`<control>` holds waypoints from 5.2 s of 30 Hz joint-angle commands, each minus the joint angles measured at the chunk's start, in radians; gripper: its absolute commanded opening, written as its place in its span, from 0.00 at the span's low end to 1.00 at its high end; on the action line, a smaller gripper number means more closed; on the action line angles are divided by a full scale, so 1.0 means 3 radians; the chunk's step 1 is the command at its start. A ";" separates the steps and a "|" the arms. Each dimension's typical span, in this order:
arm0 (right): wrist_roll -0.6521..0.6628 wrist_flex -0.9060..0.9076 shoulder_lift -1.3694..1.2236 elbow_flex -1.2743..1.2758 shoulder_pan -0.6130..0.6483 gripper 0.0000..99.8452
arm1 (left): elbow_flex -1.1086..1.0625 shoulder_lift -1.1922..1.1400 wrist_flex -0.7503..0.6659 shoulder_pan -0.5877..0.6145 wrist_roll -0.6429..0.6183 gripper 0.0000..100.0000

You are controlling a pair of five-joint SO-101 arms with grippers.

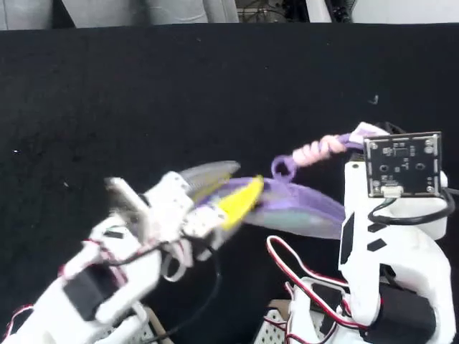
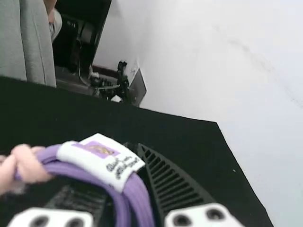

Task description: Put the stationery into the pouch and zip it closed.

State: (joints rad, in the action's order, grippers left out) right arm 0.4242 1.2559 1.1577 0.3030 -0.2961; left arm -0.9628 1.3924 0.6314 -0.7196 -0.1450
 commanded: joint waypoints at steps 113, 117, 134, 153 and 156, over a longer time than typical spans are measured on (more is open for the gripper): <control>-0.0389 0.0307 -0.2120 -0.2913 0.2128 0.01 | 0.0575 -0.1100 0.0880 0.0688 0.2030 0.03; -0.0389 0.0271 -0.2140 -0.2902 0.1964 0.01 | 0.0760 -0.0767 0.1401 0.0662 0.2030 0.03; -0.0414 0.0189 -0.2401 -0.2923 0.1565 0.01 | 0.0872 0.1447 0.2987 0.0703 0.1749 0.03; 0.0102 0.1657 -0.2483 -0.3301 0.3529 0.19 | 0.0760 0.1447 0.3151 0.0667 0.1565 0.03; 0.0389 0.1657 -0.2483 -0.2913 0.3585 0.19 | 0.0780 0.1447 0.3074 0.0667 0.1570 0.03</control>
State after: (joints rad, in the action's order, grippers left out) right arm 0.4473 1.7315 0.4104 -0.6805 0.7350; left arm -0.7465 1.8236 1.5827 -0.5171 0.3353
